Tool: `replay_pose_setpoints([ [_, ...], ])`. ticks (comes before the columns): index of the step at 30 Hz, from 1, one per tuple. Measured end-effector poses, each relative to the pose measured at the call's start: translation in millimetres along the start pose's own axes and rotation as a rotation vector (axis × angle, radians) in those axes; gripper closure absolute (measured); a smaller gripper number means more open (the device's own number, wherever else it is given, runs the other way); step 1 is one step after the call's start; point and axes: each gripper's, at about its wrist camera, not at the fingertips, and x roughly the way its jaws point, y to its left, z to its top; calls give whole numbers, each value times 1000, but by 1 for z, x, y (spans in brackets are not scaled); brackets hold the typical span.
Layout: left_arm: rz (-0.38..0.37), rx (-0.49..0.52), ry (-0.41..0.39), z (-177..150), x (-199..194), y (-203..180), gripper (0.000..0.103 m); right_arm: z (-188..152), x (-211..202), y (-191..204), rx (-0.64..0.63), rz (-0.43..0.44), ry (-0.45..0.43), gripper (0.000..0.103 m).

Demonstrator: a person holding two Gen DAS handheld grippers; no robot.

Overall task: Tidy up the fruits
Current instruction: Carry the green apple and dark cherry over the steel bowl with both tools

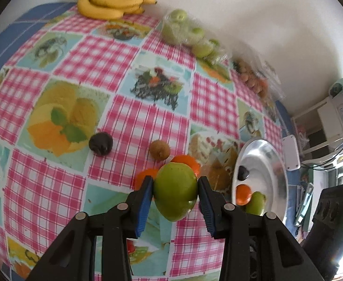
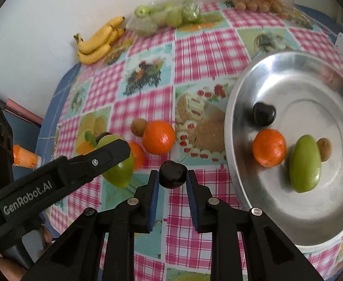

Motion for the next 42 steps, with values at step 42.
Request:
replay_pose_setpoints([
  [42, -62, 340, 105, -71, 56, -142, 61, -29, -107, -145, 344, -313, -218, 78],
])
